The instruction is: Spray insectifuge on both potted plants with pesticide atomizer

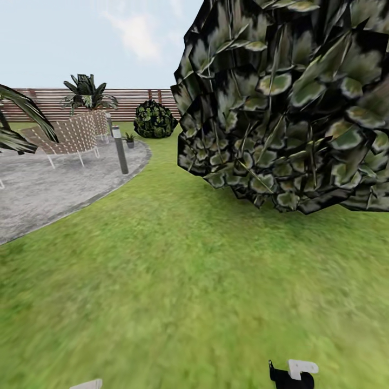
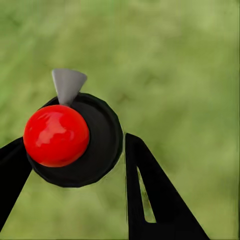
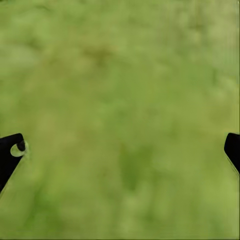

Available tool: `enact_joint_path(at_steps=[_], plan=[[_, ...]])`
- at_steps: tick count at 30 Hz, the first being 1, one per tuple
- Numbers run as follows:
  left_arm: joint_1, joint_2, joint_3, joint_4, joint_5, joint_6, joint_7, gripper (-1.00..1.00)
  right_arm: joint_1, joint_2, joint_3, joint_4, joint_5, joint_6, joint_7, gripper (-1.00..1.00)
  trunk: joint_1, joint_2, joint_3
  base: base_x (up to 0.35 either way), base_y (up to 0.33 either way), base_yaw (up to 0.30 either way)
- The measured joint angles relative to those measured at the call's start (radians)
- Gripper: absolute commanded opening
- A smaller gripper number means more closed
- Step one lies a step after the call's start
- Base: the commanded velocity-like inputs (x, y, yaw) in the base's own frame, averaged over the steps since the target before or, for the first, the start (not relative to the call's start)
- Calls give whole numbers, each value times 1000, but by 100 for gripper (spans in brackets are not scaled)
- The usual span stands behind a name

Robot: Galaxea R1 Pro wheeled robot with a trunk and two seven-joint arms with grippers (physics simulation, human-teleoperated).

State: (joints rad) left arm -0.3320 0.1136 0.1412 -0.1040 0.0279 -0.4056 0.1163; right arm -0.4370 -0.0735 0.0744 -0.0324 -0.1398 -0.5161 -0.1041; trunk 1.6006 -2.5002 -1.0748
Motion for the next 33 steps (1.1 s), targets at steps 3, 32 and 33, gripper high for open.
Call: enact_joint_path(at_steps=[3,32,33], plan=[[0,0,1,0,0,0,0,-100,0,0,0,0,0,0,0,100,0,0,0,331,-137,258],[0,0,1,1,0,0,0,-100,0,0,0,0,0,0,0,100,0,0,0,334,-91,258],[0,0,1,1,0,0,0,-100,0,0,0,0,0,0,0,100,0,0,0,336,-72,258]])
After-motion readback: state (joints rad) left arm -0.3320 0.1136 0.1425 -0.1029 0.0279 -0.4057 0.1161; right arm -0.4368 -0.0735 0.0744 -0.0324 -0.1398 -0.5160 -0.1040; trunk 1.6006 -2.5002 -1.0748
